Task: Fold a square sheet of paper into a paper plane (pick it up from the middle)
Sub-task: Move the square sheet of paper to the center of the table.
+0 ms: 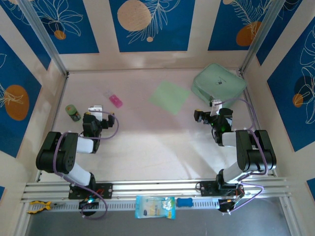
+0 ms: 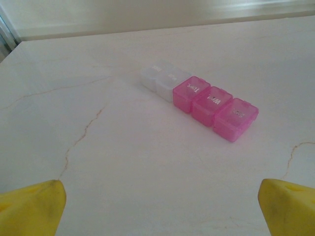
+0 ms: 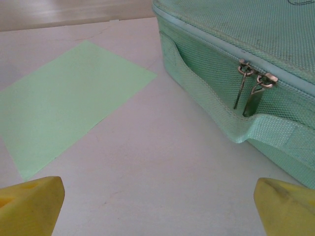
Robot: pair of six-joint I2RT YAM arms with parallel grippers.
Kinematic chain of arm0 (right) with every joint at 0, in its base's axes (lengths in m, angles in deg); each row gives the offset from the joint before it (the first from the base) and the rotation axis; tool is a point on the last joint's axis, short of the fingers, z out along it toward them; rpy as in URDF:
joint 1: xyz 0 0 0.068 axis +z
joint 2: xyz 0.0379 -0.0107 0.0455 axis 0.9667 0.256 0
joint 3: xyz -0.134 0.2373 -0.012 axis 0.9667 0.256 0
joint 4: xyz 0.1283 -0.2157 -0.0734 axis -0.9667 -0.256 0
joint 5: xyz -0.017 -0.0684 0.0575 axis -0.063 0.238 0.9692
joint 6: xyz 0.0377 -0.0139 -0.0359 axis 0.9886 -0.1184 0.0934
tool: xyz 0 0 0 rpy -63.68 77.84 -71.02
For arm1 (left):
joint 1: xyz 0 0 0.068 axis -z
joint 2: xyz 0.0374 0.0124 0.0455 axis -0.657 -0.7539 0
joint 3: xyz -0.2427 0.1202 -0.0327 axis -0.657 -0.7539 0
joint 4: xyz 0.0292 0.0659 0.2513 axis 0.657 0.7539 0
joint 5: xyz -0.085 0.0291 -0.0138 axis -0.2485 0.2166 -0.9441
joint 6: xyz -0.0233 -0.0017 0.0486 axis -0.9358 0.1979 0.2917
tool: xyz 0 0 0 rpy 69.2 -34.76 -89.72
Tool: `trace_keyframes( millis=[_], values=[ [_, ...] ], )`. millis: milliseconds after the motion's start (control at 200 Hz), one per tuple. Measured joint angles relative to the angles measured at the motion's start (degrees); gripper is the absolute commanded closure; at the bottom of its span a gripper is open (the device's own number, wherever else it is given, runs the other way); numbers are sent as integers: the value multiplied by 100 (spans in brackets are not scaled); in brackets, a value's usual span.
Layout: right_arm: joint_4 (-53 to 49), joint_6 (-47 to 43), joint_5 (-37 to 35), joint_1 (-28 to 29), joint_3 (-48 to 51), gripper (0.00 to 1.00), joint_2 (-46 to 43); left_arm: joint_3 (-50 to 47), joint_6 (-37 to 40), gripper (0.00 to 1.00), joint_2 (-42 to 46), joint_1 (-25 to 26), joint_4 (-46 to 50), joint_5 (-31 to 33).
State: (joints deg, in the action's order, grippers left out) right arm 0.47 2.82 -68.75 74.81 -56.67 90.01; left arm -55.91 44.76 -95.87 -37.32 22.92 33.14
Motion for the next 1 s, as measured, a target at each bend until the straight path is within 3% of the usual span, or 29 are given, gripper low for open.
trace_keyframes(
  millis=[210, 415, 575, 775, 1000],
  values=[
    [-1010, -59, 101, 42, -302, 1, -553, -42, -94, 0, 973, 0, 662, 223],
    [-2079, 85, 190, 79, -782, 1, -1401, 433, -791, 0, 1550, 0, 2020, 994],
    [-3593, 981, 249, 72, -1574, 1, -1635, 890, -1082, 0, 1803, 0, 3316, 1001],
    [-4411, 2389, 1384, 9, -2310, 5, -1480, 2514, -2061, 0, 1759, -7, 5427, 699],
    [-4977, 3060, 1650, 800, -2951, 7, -402, 2463, -3145, 0, 1600, -52, 5810, -584]
  ],
)
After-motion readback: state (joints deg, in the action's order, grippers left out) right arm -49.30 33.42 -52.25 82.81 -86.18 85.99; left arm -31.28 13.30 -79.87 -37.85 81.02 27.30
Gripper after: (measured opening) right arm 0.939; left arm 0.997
